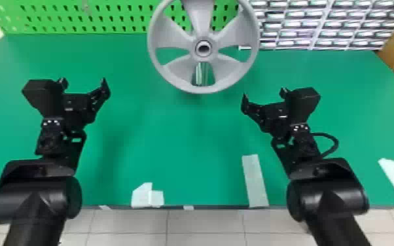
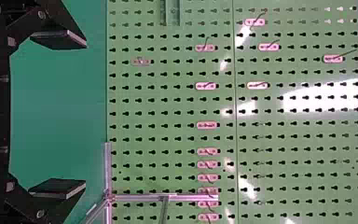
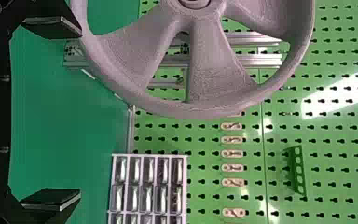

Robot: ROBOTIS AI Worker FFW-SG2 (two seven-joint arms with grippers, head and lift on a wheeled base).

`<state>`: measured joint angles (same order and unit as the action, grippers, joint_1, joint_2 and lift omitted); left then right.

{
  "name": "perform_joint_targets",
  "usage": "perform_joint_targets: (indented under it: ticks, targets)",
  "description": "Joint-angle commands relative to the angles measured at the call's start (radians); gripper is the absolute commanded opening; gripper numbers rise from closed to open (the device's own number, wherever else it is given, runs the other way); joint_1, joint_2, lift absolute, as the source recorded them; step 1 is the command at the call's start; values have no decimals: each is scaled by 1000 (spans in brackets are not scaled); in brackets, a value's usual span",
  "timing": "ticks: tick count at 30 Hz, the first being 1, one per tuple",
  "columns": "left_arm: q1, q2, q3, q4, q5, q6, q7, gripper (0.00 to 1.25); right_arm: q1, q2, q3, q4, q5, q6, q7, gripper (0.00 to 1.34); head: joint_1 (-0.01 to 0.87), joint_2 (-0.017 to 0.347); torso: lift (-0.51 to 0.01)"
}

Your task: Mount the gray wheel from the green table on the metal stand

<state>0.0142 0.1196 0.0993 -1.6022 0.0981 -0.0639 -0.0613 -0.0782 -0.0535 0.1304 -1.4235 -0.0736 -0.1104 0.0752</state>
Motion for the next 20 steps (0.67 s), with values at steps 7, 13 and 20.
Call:
perform_joint_targets:
  ticks: [7, 13, 20]
  targets:
    - [0, 0, -3, 2, 0, -7, 0, 1026, -2, 3, -2, 0, 3, 0, 0, 1236, 867, 52, -100]
    - [0, 0, 0, 7, 0, -13, 0, 1026, -3, 4, -2, 0, 3, 0, 0, 1236, 867, 52, -100]
    - [-2, 0, 3, 13, 6, -19, 0, 1026, -5, 3, -2, 0, 6, 0, 0, 1236, 867, 52, -100]
